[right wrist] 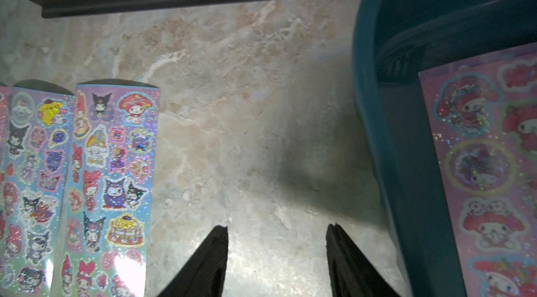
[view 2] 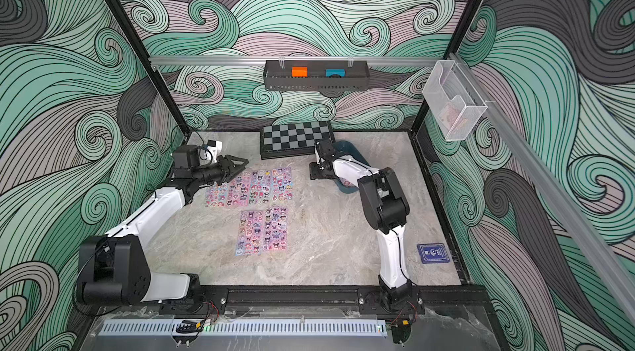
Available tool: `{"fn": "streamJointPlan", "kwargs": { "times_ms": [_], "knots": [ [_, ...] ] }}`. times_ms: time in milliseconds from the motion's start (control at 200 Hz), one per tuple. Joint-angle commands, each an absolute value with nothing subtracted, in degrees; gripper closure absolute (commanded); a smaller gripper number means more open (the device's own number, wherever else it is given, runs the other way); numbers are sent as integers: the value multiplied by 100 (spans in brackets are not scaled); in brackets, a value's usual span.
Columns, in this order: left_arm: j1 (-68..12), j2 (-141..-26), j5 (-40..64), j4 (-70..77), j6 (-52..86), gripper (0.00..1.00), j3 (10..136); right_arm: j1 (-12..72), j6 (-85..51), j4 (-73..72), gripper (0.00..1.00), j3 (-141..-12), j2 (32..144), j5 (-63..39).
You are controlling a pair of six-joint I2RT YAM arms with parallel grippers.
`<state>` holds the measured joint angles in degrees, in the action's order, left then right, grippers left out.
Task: Take the stickers out of the storage box
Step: Move the storage box to the center of the board, then pick up the sticker from the storage box.
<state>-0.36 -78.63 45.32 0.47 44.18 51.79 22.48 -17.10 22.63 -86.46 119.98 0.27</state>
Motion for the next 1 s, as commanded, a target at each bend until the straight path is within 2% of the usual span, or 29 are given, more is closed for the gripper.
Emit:
{"fn": "streamJointPlan", "kwargs": {
  "times_ms": [0,325,445,605,996],
  "knots": [
    [-38,-7927,4633,187,4412,57,5361,2083,-1650,2292,42,-8704,11950,-113],
    [-52,-8205,4751,268,4385,57,5388,1780,-1581,2468,39,-8526,10740,-654],
    [-78,-8355,4810,359,4438,57,5397,1524,-1267,2965,26,-8746,10571,-285],
    [-131,-8383,4831,351,4414,56,5439,1061,-811,3912,18,-9404,11156,-101],
    [-276,-8607,4974,70,4185,56,5713,1021,96,5113,1,-10866,12718,1255]
  ]
}}
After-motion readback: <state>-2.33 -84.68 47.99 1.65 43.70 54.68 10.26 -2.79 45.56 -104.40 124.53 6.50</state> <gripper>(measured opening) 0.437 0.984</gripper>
